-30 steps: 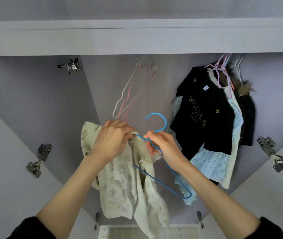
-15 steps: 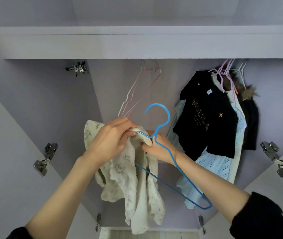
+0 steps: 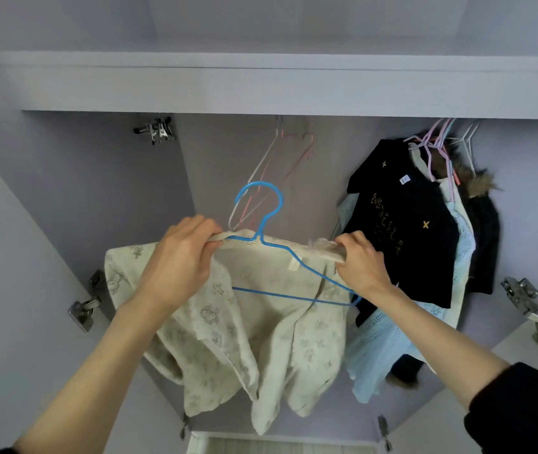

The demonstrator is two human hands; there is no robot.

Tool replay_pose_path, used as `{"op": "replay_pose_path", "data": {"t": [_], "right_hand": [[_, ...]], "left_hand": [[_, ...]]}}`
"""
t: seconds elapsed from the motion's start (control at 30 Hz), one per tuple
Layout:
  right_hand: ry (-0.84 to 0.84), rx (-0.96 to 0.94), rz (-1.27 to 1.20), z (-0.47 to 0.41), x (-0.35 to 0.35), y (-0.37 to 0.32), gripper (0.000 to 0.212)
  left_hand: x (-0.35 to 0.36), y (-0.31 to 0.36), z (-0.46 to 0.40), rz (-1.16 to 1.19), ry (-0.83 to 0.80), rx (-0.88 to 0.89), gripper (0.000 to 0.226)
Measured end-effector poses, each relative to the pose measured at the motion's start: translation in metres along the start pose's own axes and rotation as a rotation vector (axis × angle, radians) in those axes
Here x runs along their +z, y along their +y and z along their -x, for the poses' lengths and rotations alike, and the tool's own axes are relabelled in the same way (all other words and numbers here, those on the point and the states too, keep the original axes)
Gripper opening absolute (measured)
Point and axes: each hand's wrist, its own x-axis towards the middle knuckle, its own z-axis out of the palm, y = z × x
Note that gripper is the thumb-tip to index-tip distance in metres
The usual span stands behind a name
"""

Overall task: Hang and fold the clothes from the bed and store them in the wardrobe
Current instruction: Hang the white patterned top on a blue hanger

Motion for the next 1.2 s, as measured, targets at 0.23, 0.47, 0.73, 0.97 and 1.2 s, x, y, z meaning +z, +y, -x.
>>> {"op": "replay_pose_path", "data": {"t": [0.23, 0.47, 0.73, 0.97, 1.2], "right_hand": [[-0.050, 0.061, -0.168, 0.001, -0.011, 0.015, 0.020], [0.011, -0.024, -0.082, 0.003, -0.019, 0.019, 0.020], [-0.036, -0.070, -0.233, 0.005, -0.035, 0.015, 0.018], [0.017, -0.107, -0.423, 0.007, -0.053, -0.011, 0.030], [-0.476, -0.111, -0.476, 0.021, -0.065, -0.007, 0.017]], "left_hand": [[0.013, -0.003, -0.003, -0.142, 0.003, -0.130, 0.006], [0.022, 0.001, -0.004, -0.066, 0.115, -0.159, 0.006], [0.033, 0.018, -0.005, -0.058, 0.125, -0.055, 0.015], [0.051, 0.029, -0.004, 0.055, 0.101, -0.026, 0.018], [0.049, 0.022, -0.008, 0.346, 0.252, -0.302, 0.015]]}}
